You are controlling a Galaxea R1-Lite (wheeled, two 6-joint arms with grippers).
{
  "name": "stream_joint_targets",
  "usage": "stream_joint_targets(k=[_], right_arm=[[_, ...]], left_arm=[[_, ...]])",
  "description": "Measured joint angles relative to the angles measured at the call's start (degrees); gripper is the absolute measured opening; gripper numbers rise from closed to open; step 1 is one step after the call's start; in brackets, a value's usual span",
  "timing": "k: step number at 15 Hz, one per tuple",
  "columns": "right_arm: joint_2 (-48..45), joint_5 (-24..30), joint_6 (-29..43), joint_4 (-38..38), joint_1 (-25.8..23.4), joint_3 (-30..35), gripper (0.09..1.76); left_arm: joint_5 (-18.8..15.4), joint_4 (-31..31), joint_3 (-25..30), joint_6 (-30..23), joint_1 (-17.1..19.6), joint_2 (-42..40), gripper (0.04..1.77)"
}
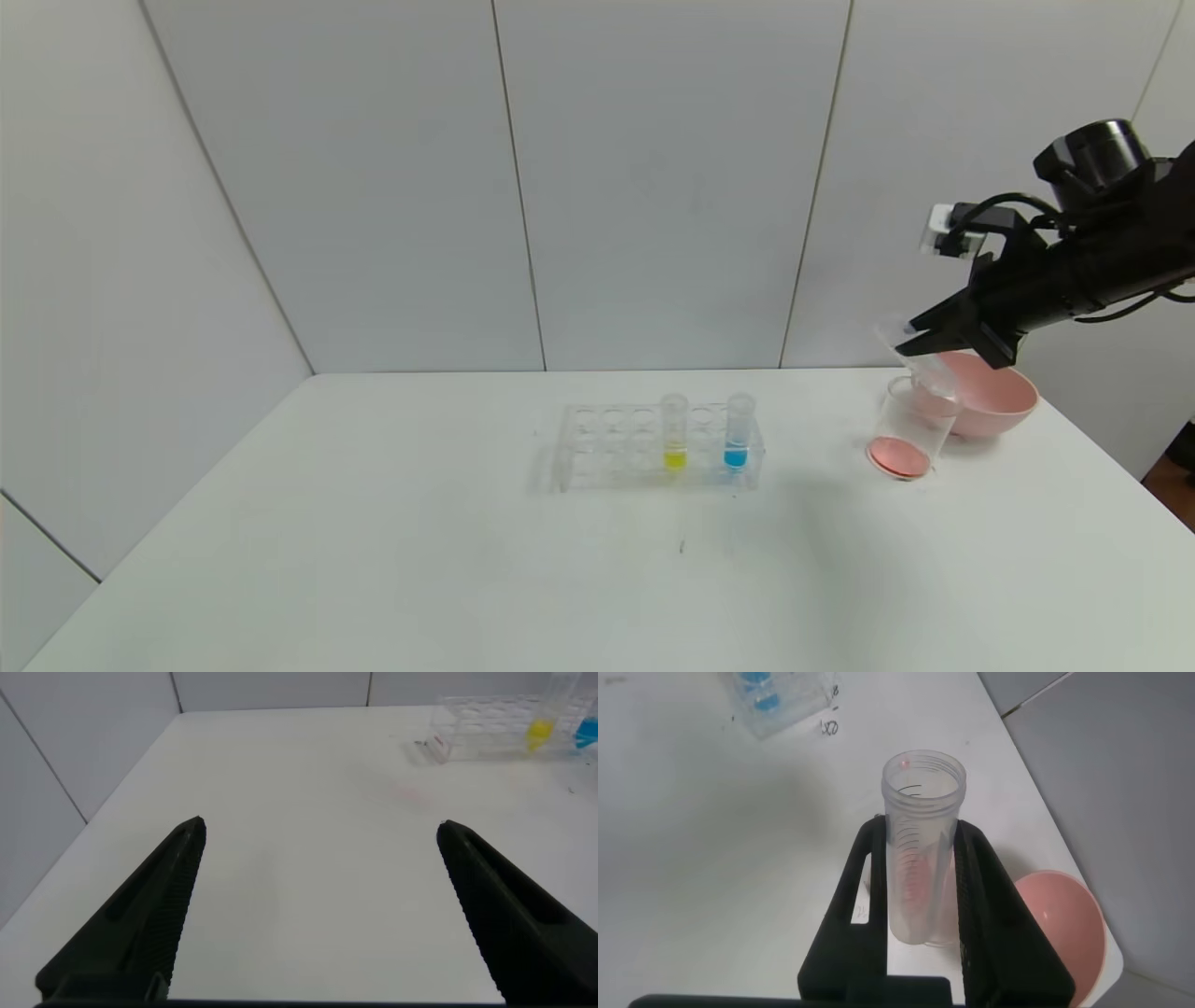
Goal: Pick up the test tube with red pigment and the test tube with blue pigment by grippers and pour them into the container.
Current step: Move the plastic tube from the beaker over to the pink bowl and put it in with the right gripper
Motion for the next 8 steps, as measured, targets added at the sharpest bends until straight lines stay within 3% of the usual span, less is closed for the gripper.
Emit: stream_joint_targets(k=[5, 8], right_arm=[[-6.45, 7.75, 20.22, -3.15, -0.23, 3.21, 0.50], [-11.18, 8.02, 29.61, -13.96, -0.32, 12.26, 0.50]], left_arm=[[0.00, 0.00, 0.00, 0.00, 0.00, 0.00, 1.76], [0.00, 0.00, 0.00, 0.00, 0.00, 0.00, 1.76]])
